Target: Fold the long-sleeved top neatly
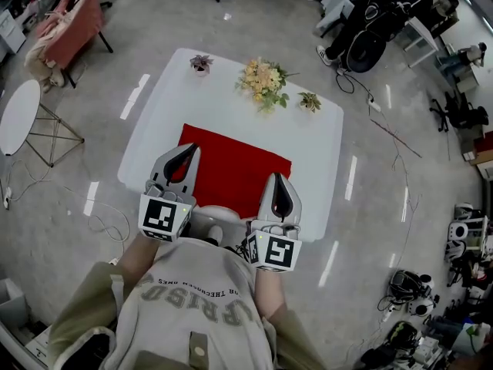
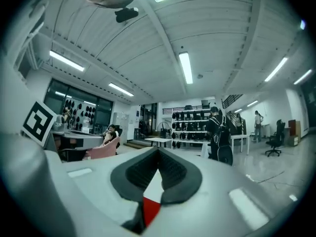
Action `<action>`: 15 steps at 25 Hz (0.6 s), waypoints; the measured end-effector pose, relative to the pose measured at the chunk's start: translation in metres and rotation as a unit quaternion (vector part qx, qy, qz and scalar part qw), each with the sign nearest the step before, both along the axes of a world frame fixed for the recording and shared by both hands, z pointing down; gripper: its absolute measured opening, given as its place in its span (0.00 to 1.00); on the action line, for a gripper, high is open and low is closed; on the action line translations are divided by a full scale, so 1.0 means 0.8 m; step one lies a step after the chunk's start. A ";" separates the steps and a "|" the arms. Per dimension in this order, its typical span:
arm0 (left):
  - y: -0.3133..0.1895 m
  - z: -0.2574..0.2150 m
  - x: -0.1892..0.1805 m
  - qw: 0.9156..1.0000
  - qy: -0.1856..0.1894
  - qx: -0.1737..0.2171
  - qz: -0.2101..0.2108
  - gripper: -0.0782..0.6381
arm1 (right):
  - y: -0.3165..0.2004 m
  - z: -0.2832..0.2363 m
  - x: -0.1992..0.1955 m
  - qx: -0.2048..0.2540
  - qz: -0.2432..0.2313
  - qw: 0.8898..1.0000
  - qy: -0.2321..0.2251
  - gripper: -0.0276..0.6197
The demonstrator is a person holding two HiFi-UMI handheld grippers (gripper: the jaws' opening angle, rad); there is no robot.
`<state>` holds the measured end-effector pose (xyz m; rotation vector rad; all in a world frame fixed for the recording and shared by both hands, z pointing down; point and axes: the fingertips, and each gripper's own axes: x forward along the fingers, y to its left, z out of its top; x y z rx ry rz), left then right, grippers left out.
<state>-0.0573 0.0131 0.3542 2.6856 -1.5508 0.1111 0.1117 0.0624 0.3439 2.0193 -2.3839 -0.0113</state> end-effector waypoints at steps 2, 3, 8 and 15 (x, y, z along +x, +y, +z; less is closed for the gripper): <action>0.003 -0.009 0.001 1.000 0.010 0.009 0.006 0.13 | 0.003 -0.007 -0.008 0.005 -0.013 1.000 0.019 0.05; 0.005 -0.011 0.001 1.000 0.008 0.010 0.009 0.13 | 0.004 -0.010 -0.010 0.008 -0.016 1.000 0.024 0.05; 0.008 -0.018 0.006 1.000 0.014 0.018 0.016 0.13 | 0.010 -0.022 -0.016 0.023 -0.012 0.999 0.041 0.05; 0.009 -0.034 0.008 0.999 0.017 0.038 0.023 0.12 | 0.014 -0.040 -0.020 0.046 -0.008 0.998 0.051 0.05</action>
